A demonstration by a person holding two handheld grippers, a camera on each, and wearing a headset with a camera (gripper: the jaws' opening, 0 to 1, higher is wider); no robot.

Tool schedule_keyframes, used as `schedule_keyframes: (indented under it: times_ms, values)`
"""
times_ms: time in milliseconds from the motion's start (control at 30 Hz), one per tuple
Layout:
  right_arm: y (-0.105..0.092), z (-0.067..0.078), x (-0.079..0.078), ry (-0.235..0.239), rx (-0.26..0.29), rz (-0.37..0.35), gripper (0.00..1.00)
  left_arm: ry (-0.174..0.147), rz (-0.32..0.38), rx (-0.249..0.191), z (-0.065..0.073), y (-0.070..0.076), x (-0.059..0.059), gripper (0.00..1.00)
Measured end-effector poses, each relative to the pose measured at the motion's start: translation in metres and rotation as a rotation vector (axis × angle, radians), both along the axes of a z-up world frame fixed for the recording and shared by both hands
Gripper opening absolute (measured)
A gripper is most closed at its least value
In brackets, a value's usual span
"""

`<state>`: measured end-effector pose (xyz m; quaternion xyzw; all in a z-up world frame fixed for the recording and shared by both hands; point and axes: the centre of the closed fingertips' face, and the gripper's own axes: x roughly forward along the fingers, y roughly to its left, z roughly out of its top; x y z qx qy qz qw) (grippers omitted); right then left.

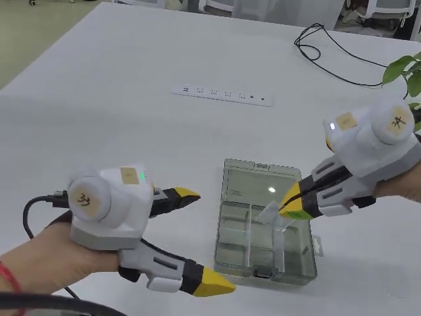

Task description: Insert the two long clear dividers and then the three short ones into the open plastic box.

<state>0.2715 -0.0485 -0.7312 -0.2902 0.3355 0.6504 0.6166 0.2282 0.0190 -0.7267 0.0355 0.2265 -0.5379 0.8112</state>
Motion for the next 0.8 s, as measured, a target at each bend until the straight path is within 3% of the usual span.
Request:
schedule_keyframes:
  times_ms: [267,800]
  values:
    - [-0.005,-0.019,0.002,0.005,-0.022,-0.009,0.03,0.005,-0.006,-0.001,-0.004,0.001,-0.001,1.0]
    - [-0.008,-0.025,0.002,0.006,-0.016,-0.035,0.03,0.011,-0.001,-0.01,-0.006,-0.001,-0.003,1.0]
